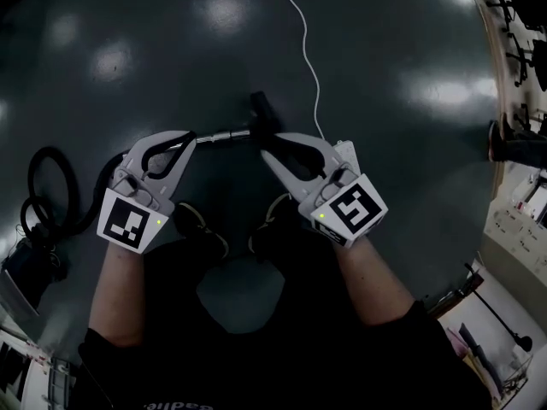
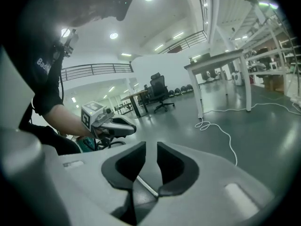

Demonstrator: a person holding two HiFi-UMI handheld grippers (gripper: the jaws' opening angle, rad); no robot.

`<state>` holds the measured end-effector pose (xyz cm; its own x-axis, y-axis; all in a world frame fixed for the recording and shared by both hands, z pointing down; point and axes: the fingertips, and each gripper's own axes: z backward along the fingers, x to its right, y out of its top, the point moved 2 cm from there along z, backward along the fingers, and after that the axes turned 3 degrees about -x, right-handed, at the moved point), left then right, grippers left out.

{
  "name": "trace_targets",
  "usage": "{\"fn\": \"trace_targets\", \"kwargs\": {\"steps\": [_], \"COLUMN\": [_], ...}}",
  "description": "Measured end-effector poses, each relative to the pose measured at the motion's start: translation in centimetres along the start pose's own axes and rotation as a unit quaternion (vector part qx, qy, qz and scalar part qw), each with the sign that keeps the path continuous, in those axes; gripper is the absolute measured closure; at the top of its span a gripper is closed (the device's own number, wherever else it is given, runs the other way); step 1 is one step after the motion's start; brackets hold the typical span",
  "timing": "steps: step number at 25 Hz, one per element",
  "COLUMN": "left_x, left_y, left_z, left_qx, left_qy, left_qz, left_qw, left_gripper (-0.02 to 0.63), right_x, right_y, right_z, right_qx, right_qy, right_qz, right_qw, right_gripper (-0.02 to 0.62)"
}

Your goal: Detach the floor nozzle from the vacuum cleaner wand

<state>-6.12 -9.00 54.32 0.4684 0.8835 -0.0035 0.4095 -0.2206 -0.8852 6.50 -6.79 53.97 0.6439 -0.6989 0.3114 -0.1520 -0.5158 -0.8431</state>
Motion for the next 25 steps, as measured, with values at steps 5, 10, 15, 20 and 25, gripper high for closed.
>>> {"fn": "trace_targets", "kwargs": {"steps": [5, 10, 15, 20, 25], "left_x": [0.4, -0.1, 0.2, 0.3, 2.5], "left_y": [-6.1, -12.7, -18.3, -24.8, -31.7], "left_z": [-3.0, -5.8, -8.3, -10.9, -12.6], "left_qx": [-0.051, -0.084, -0.144, -0.248, -0.342], "left_qy": [-0.052, -0.082, -0.134, -0.186, -0.262], "left_qz": [-0.053, -0.064, -0.078, -0.062, -0.138], "left_qw": [0.9960, 0.9910, 0.9774, 0.9488, 0.8919], "left_gripper": [0.606, 0.606, 0.606, 0.606, 0.557], "right_x": [3.5, 5.4, 6.0, 7.6, 8.6], "right_y": [-3.0, -4.6, -6.6, -10.0, -14.6], "right_z": [-2.8, -5.8, -8.3, -10.6, -12.0], "right_qx": [0.004, 0.005, -0.046, -0.110, -0.194], "right_qy": [0.000, 0.021, 0.074, 0.103, 0.119], "right_qz": [0.016, 0.030, 0.092, 0.130, 0.154], "right_qw": [1.000, 0.999, 0.992, 0.980, 0.962], "right_gripper": [0.516, 0.480, 0.463, 0.446, 0.417]}}
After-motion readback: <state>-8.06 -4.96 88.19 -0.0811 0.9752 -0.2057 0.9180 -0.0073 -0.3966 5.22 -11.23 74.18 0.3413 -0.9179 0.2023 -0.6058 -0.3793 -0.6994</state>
